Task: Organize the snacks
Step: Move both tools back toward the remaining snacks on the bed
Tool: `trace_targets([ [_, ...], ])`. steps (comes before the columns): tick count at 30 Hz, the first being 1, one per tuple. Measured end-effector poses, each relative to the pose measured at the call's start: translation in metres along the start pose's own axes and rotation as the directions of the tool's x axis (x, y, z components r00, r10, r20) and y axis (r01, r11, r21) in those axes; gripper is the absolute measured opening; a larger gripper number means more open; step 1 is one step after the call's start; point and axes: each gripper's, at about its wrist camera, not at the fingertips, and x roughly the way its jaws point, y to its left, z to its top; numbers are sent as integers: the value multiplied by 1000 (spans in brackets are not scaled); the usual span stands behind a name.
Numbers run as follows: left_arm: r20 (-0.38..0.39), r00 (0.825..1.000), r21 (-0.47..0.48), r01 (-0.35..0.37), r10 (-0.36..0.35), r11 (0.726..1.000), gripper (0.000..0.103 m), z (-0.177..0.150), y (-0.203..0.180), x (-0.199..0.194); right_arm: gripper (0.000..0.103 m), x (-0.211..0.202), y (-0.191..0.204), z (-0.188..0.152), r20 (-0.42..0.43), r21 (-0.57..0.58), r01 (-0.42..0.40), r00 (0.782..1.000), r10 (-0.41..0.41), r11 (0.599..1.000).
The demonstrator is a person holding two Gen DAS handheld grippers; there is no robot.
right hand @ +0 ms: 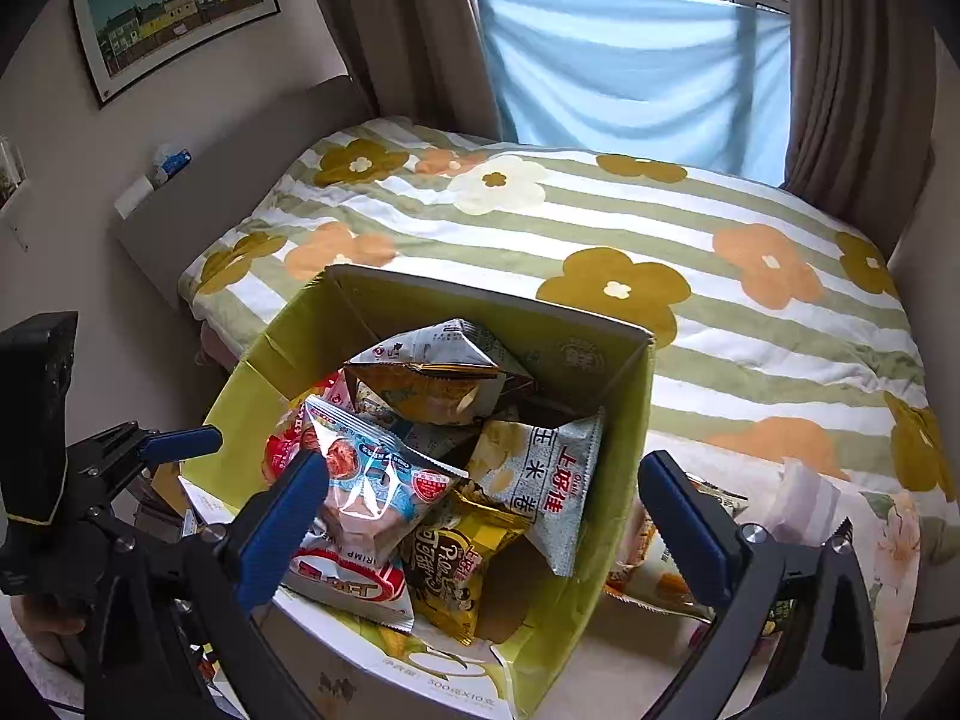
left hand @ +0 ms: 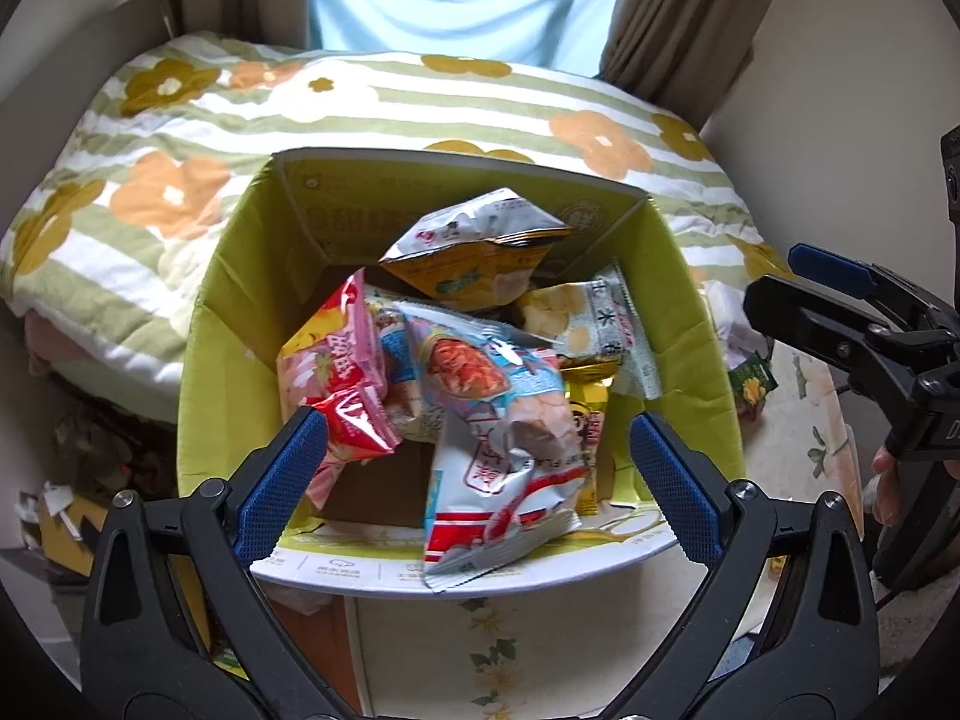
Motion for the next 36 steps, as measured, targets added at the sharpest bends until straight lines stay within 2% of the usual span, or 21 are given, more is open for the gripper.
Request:
trace_targets([
  [3,11,1000,23,25,-25,999,100,2,-11,-3,103,-20,-8,-4,23,21,24,999,-25,999],
  [8,30,998,69,57,-60,996,100,5,-39,-6,103,-54,-26,-13,59,29,109,992,-110,994],
  [14,30,997,128,69,-73,989,100,5,-89,-4,103,-81,-52,-31,49,-9,194,980,-193,981],
  [18,23,997,142,67,-71,988,100,4,-126,3,103,-100,-82,-46,63,-10,209,976,-208,978],
  [22,14,997,115,77,-79,990,100,9,-166,12,103,-116,-115,-59,58,-34,229,972,-226,973],
  [26,17,996,148,79,-83,986,100,16,-210,24,103,-129,-152,-75,65,-36,226,972,-224,973],
  [31,-5,998,152,63,-63,986,100,29,-254,44,103,-131,-200,-90,62,-47,245,968,-242,968],
  [36,-1,1000,197,4,-4,980,100,35,-289,58,103,-114,-240,-101,49,-42,190,981,-188,981],
])
